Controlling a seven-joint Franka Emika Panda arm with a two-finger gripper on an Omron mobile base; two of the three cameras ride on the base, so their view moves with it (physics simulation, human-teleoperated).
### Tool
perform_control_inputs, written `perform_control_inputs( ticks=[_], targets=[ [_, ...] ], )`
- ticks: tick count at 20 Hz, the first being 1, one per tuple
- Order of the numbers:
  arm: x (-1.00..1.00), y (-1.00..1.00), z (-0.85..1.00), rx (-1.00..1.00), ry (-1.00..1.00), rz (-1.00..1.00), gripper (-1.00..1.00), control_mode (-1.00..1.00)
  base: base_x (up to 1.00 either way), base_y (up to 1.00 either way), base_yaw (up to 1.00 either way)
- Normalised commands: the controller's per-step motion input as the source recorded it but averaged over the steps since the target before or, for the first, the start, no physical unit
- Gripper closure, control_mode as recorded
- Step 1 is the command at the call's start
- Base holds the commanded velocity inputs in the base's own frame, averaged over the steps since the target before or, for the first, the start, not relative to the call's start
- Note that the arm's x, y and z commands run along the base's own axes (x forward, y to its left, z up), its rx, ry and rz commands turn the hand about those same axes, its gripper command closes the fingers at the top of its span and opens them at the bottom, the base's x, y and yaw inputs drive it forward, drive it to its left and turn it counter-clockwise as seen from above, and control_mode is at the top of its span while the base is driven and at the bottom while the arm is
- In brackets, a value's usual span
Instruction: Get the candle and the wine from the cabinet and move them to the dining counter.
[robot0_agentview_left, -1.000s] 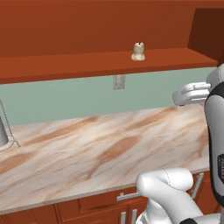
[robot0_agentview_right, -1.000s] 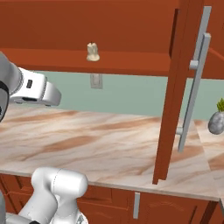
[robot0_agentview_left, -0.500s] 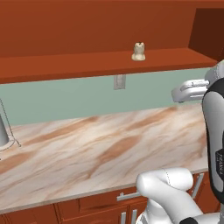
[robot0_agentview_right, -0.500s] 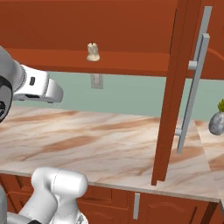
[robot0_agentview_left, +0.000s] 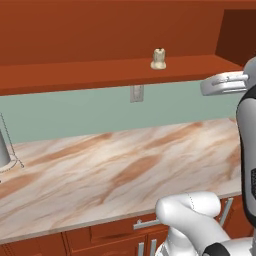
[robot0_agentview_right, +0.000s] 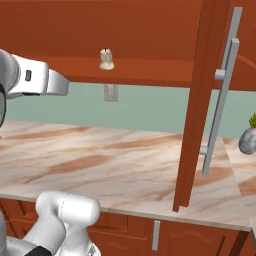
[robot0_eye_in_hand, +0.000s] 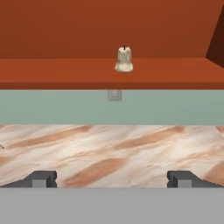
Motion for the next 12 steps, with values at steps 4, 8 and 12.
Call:
perform_control_inputs(
  ticks=[4, 8, 12],
  targets=[
    [0.43, -0.02, 0.41, 0.0, -0.07, 0.0, -1.0, -1.0, 0.0, 0.0, 0.0],
    [0.49, 0.0, 0.21, 0.0, -0.02, 0.0, -1.0, -1.0, 0.0, 0.0, 0.0],
    [0.4, -0.01, 0.06, 0.0, -0.02, 0.0, -1.0, -1.0, 0.0, 0.0, 0.0]
  ],
)
